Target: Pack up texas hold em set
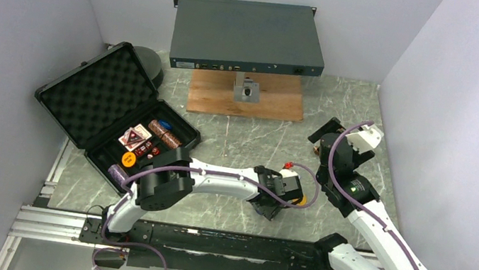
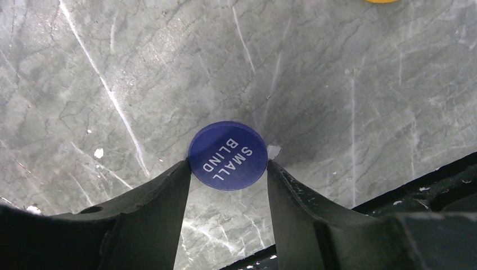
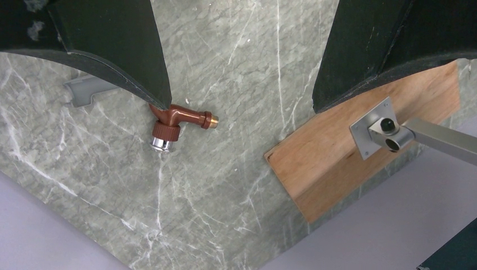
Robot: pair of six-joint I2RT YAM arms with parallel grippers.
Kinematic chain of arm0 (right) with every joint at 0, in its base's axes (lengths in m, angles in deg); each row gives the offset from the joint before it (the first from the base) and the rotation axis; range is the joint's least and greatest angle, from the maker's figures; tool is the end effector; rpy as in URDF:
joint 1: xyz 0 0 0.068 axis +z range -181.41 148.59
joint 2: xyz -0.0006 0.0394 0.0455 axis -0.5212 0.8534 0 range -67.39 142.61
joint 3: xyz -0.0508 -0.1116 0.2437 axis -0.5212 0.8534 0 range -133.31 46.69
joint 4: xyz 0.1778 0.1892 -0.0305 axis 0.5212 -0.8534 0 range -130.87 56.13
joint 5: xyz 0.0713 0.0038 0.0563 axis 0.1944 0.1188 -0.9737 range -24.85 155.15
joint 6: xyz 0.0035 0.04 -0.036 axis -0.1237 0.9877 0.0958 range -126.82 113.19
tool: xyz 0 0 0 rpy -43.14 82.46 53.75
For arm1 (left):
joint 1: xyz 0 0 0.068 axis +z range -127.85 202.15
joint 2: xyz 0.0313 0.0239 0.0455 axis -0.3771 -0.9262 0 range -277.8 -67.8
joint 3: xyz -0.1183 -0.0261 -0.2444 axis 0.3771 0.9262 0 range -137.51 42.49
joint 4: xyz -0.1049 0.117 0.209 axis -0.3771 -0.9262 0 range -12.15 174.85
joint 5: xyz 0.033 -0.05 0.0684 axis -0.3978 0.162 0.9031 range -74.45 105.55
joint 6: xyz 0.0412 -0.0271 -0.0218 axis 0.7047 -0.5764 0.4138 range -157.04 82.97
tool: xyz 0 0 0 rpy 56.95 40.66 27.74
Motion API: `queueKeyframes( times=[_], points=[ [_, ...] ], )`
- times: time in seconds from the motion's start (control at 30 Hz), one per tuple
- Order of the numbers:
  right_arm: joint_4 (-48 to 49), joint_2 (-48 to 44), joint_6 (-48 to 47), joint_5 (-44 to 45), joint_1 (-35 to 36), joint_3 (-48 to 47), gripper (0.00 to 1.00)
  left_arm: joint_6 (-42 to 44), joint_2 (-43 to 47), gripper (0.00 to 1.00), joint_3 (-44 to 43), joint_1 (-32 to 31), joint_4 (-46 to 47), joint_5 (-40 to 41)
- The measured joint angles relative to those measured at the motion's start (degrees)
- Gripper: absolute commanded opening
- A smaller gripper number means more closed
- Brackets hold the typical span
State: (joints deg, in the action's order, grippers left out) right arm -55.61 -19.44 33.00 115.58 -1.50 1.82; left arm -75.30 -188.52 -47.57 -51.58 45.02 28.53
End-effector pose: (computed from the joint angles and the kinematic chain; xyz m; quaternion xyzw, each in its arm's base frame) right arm 0.1686 0.0654 0.3157 0.2944 0.7396 -0.0160 0.6050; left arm 0.1289 -0.4130 0.1647 0.2800 0.9385 -0.0773 0.1864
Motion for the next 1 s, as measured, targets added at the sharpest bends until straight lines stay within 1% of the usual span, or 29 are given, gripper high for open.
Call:
queueKeyframes(
  times=[0.07,0.23,0.5,0.73,1.0],
  points=[
    [0.00,0.00,0.00,0.00,0.02,0.09,1.00,-0.04,-0.07,0.54,-0.13,0.09,-0.11,0.00],
    [0.02,0.00,0.00,-0.02,0.02,0.26,1.00,-0.11,-0.13,0.46,-0.20,0.13,-0.13,0.09],
    [0.04,0.00,-0.02,0.00,0.00,0.26,1.00,-0.31,0.17,0.40,0.22,0.09,0.17,0.39],
    [0.02,0.00,-0.20,0.00,0.02,0.26,1.00,-0.63,1.55,0.40,2.32,-0.17,2.08,1.53],
    [0.02,0.00,-0.22,0.00,0.00,0.26,1.00,-1.66,3.45,0.40,4.90,-0.11,1.77,5.64]
  ],
)
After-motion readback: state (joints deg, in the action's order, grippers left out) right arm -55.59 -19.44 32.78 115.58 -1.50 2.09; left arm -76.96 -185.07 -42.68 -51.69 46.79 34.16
